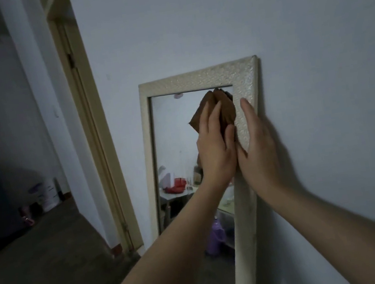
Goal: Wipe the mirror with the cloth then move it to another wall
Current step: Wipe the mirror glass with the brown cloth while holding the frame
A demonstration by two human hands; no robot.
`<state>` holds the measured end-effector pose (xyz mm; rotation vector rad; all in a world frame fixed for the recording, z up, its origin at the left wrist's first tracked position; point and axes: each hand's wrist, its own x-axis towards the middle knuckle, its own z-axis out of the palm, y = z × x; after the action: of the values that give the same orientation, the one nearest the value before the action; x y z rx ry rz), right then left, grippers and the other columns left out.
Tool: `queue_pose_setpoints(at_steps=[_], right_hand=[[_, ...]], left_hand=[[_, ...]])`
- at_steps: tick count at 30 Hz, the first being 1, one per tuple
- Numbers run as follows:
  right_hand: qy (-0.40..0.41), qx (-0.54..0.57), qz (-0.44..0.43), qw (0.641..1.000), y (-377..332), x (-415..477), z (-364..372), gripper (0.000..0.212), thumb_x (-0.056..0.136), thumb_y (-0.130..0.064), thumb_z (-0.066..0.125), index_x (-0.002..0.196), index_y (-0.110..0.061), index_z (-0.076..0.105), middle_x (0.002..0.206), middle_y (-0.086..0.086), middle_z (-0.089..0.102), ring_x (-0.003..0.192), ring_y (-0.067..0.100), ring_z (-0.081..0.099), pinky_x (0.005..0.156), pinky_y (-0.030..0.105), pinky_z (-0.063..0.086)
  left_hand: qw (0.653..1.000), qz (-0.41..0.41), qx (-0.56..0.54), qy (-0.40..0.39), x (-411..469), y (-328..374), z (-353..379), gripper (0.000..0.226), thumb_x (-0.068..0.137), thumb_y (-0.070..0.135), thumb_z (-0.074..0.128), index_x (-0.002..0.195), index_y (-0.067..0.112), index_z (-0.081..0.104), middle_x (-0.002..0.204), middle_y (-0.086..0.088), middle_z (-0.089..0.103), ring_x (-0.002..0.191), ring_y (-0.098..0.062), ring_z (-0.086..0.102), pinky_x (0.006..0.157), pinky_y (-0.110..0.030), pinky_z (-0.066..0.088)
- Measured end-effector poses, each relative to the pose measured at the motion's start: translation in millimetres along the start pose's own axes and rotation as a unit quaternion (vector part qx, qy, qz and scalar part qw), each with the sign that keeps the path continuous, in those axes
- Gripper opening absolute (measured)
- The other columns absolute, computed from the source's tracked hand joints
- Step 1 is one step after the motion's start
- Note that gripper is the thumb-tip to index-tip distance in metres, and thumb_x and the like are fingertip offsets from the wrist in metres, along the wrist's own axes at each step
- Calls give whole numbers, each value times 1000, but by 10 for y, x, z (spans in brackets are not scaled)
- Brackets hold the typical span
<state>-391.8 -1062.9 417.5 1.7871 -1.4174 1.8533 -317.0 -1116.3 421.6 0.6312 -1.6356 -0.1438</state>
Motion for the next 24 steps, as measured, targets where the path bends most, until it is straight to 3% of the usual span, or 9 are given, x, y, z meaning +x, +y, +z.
queue_pose_setpoints(at_steps=[5, 12, 18, 20, 24], right_hand=[[4, -10, 8, 1000, 4, -7, 9, 76, 84, -2, 61, 147, -27, 27, 137, -21, 32, 122, -15, 24, 94, -9, 14], [-16, -46, 21, 999, -30, -24, 6, 75, 88, -10, 60, 148, -32, 23, 132, -22, 33, 120, -9, 29, 88, -13, 13], [-23, -41, 30, 998, -27, -22, 23, 76, 88, -10, 60, 148, -36, 21, 134, -22, 32, 121, -10, 29, 89, -11, 14], [-30, -38, 27, 998, -26, -28, 14, 76, 88, -10, 59, 148, -36, 20, 137, -24, 30, 124, -11, 26, 92, -10, 12], [-31, -47, 14, 998, -8, -15, 0, 76, 89, -8, 59, 149, -32, 19, 138, -24, 29, 123, -11, 26, 92, -10, 11]], left_hand=[[999, 40, 13, 9, 134, -334, 9, 51, 93, 5, 41, 143, 15, 41, 155, -7, 30, 136, -2, 26, 114, -13, 21], [996, -56, -35, 67, 544, -896, -207, 45, 94, 2, 44, 135, 16, 52, 140, -10, 40, 129, -19, 41, 114, -24, 30], [988, -124, -13, 91, 807, -1348, -428, 44, 98, 6, 39, 140, 16, 47, 143, -9, 40, 129, -14, 41, 102, -3, 24], [984, -156, -6, 90, 830, -1482, -500, 45, 98, 6, 36, 142, 14, 44, 143, -11, 41, 131, -19, 41, 104, -8, 24], [984, -154, 34, 83, 804, -1538, -482, 48, 96, 9, 35, 141, 20, 44, 139, -8, 49, 127, -23, 48, 111, -34, 36]])
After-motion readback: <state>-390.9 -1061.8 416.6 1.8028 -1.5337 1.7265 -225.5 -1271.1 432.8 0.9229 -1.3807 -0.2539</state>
